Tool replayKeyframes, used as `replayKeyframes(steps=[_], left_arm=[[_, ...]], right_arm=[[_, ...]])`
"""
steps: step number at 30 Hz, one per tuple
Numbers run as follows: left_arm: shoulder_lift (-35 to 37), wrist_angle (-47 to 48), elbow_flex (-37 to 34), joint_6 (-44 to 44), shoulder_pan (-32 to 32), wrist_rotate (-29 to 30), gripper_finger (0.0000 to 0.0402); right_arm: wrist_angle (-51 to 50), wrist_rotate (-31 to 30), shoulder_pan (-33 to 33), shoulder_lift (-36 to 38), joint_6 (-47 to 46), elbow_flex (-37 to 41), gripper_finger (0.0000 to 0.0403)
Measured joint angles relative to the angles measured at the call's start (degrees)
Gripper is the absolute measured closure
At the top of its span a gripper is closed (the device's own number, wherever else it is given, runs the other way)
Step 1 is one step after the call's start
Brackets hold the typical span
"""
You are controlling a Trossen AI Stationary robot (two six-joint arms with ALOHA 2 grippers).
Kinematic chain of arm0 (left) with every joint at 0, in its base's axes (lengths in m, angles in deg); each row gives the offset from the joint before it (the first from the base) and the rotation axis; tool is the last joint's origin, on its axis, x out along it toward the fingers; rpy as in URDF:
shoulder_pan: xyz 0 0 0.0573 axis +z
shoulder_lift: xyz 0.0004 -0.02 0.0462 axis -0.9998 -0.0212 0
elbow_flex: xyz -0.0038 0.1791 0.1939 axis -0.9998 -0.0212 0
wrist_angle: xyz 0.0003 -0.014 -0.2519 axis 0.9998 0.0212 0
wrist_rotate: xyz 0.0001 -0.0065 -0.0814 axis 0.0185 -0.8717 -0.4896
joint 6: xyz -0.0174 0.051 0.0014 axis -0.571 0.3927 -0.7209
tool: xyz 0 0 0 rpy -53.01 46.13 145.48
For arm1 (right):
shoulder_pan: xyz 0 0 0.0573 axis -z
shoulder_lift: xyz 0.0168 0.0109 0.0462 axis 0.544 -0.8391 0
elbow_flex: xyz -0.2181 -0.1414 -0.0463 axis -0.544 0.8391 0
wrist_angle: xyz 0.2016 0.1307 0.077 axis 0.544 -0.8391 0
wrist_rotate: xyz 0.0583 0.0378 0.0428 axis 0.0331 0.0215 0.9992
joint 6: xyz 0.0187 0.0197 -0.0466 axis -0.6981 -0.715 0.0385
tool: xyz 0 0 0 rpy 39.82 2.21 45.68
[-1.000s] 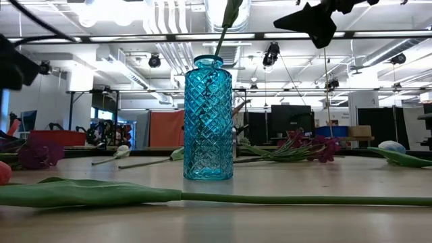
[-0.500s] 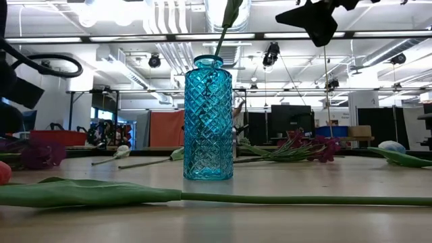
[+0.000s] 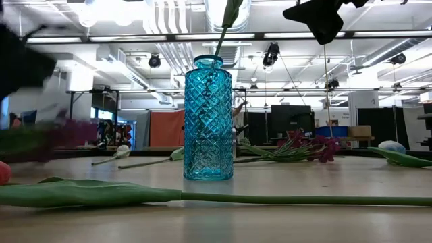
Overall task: Sort flowers into vase by color
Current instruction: Put the top violet flowers into the transparent vase
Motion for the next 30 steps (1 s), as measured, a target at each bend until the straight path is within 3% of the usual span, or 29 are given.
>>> replayKeyframes(steps=[9,13,16,23,26,30], left_arm=[[10.52,8.06,13.86,10.75,0.04,32.34,0.0400],[14.48,4.45,19.45,25.78,0.10,47.02,0.0401],[17.20,-1.94,22.60,41.30,1.09,52.05,0.0401],[23.14,-20.88,22.83,74.18,9.74,51.06,0.0401],[25.54,-32.62,19.50,89.08,16.77,42.94,0.0402],[28.15,-55.38,10.90,106.24,28.75,26.57,0.0401]], right_arm=[[-1.73,0.04,0.02,0.00,0.22,0.01,0.0109],[-1.96,0.03,0.02,0.02,0.24,0.01,0.0113],[-1.99,0.02,0.02,0.00,0.33,0.00,0.0112],[-1.92,-0.12,0.02,0.00,0.82,0.00,0.0115],[-1.88,-0.18,0.02,0.00,1.27,0.00,0.0117],[-1.85,-0.18,0.02,-0.01,1.87,0.00,0.0115]])
